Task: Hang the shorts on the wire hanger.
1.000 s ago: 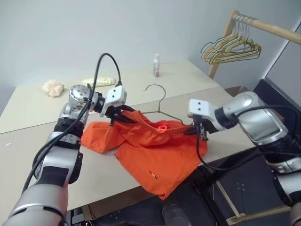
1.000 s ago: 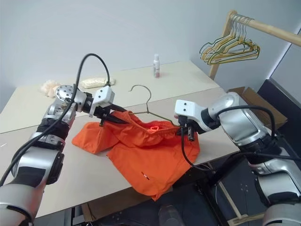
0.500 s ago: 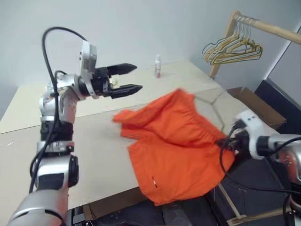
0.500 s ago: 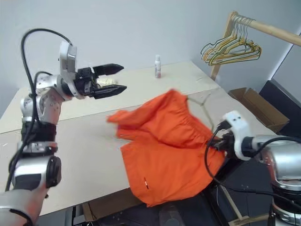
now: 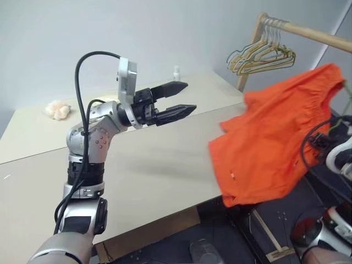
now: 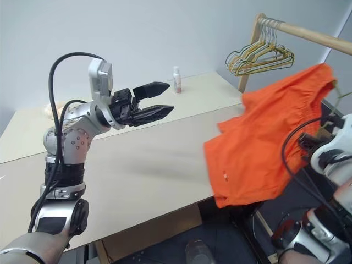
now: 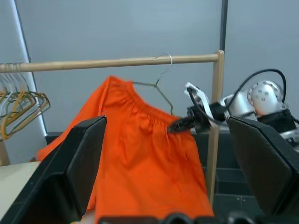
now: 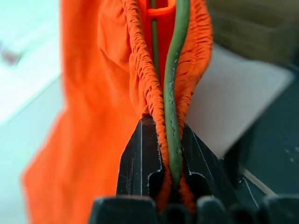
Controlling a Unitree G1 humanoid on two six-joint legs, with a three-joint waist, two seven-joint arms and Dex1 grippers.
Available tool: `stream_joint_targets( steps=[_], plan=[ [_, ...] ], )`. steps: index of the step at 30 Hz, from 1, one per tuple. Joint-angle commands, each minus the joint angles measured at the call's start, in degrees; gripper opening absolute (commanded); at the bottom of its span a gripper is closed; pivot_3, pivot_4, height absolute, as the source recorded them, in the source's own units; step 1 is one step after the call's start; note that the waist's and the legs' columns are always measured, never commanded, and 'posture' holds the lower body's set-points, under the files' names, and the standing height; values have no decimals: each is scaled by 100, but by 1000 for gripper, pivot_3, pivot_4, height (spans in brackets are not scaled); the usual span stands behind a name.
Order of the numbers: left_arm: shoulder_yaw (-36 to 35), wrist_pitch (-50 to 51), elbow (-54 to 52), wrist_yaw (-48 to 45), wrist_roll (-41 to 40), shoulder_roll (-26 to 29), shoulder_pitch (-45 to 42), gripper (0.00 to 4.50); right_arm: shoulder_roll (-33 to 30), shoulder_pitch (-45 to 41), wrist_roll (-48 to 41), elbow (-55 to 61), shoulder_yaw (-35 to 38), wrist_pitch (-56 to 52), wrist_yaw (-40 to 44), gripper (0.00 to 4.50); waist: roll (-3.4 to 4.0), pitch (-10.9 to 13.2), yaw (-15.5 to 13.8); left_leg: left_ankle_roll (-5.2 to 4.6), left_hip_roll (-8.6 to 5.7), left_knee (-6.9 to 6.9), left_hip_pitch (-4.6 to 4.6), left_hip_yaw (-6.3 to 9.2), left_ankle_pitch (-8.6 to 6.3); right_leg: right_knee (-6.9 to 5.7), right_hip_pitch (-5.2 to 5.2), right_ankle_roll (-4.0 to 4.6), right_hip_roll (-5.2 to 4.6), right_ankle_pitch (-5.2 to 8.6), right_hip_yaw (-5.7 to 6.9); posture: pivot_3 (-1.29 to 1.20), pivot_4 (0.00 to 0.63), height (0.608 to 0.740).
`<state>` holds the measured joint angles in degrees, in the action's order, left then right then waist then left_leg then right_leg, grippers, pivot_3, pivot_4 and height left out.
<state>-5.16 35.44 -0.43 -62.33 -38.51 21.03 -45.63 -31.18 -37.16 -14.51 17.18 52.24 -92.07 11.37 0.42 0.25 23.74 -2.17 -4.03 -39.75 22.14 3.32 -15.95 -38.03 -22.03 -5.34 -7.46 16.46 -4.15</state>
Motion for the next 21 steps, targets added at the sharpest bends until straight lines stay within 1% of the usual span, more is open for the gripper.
stream_joint_targets(
  steps=[1,5,8,10,12,15,19,21],
  plan=[
    [-30,1,-176,32,-145,73,-33,4479,-448,-777,-254,-575,471,-43,-818,19,1,-1,54,-1,1,0,-1,0,0,1,2,0,1,0,1,-428,0,740],
    [28,14,-198,19,-168,84,-20,4479,-1250,-1213,-554,-1765,556,-43,-1358,19,1,0,81,-7,2,5,-15,-3,-1,11,34,0,0,0,4,-437,0,740],
    [76,-10,-199,-14,-164,94,-19,4479,-1706,-1644,-634,-2681,607,-43,-1809,19,1,1,87,-22,7,12,-70,-7,-10,87,105,-3,3,2,12,-441,0,740],
    [92,-17,-205,0,-172,93,-26,4479,-1900,-1980,-643,-3259,712,-43,-2110,19,1,6,99,-33,6,19,-111,-10,-17,111,162,-7,2,4,12,-441,0,740],
    [116,-24,-247,27,-185,102,-15,4479,-2006,-2284,-510,-3780,878,-43,-2423,19,-1,7,113,-40,5,36,-153,-19,-23,133,202,-12,0,7,9,-439,0,740],
    [129,-9,-321,56,-218,127,23,4479,-2097,-2561,-375,-4300,1131,-43,-2786,19,-2,8,128,-40,6,44,-162,-23,-23,140,210,-13,1,8,9,-436,0,740],
    [125,27,-415,81,-282,171,77,4479,-2150,-2592,-44,-4525,1382,-43,-3031,19,-4,8,116,-40,6,46,-156,-26,-23,143,210,-13,0,8,8,-433,0,740],
    [124,42,-454,102,-315,194,97,4479,-2132,-2520,75,-4481,1363,-43,-3027,19,-5,9,92,-40,6,46,-153,-26,-23,147,210,-15,1,7,10,-428,0,740]
  ],
)
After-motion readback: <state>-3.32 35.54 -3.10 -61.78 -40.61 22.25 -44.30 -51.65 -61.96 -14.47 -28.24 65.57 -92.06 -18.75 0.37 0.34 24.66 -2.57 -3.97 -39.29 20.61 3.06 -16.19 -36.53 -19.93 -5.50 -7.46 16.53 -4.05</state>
